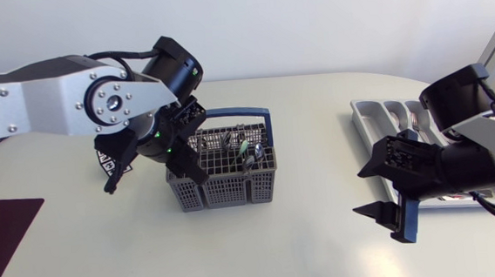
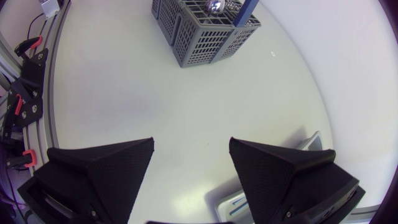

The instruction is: Transfer all utensils from the basket to the drawer tray.

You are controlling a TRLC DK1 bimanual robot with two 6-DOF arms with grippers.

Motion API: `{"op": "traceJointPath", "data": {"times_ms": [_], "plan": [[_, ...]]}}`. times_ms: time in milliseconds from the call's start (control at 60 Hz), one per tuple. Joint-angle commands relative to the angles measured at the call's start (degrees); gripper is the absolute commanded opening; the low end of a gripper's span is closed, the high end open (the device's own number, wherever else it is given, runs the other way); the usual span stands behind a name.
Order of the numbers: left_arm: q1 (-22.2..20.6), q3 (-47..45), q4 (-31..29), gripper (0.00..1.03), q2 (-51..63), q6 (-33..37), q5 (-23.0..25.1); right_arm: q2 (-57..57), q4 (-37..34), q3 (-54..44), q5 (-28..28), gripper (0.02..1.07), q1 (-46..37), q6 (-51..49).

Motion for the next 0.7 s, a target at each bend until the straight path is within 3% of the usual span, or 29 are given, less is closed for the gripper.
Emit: {"op": "traceJointPath", "data": {"times_ms": [0,217,417,683], "plan": [[0.48,-1.90,0.37,0.32,1.58,-0.82,-0.89,-0.39,0.63,-1.73,0.75,0.89,1.03,2.08],[0.92,-2.87,2.13,0.24,2.37,-0.91,-0.89,-0.57,0.71,-1.82,1.36,0.89,2.43,2.88],[0.83,-4.01,2.92,0.04,2.54,-0.99,-0.89,-1.80,0.71,-2.26,2.59,0.89,4.45,3.84],[0.74,-5.16,2.92,0.04,1.67,-1.35,-1.25,-2.68,0.80,-2.88,3.03,0.89,5.60,4.46]]}}
